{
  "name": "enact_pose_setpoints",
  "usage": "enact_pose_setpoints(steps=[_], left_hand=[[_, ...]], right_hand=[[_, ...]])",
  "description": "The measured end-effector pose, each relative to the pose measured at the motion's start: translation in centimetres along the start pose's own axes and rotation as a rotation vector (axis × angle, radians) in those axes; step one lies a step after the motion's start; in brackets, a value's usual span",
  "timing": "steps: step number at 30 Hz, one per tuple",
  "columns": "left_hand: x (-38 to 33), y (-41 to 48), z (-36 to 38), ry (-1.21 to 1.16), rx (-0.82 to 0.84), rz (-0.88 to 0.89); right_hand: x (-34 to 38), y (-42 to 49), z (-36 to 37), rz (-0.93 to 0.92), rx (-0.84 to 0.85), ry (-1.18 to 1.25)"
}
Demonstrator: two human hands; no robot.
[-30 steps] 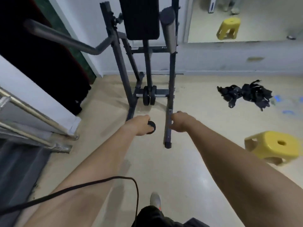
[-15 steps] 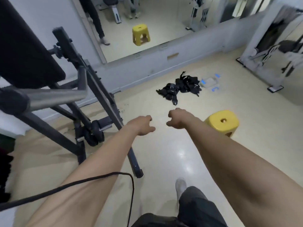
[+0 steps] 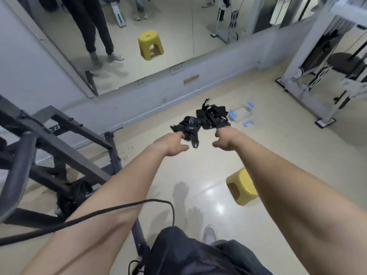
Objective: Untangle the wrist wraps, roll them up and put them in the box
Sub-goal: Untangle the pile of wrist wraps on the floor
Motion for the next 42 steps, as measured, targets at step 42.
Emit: enact_pose_setpoints(steps=[42], left_hand=[[-8.3, 64.8, -18.9, -0.57, 0.113, -0.435]], right_hand=[[-14.8, 70.9, -26.3, -0.393, 0.416, -0.223]])
Point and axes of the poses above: each hand's wrist, its own y-axis towards the middle knuckle, its own z-axis out of the palm, x = y × z, the point moved 9 cm from there along y, towards the middle knuckle, and after that the axes turned 4 degrees about y, right-handed, at the moved point
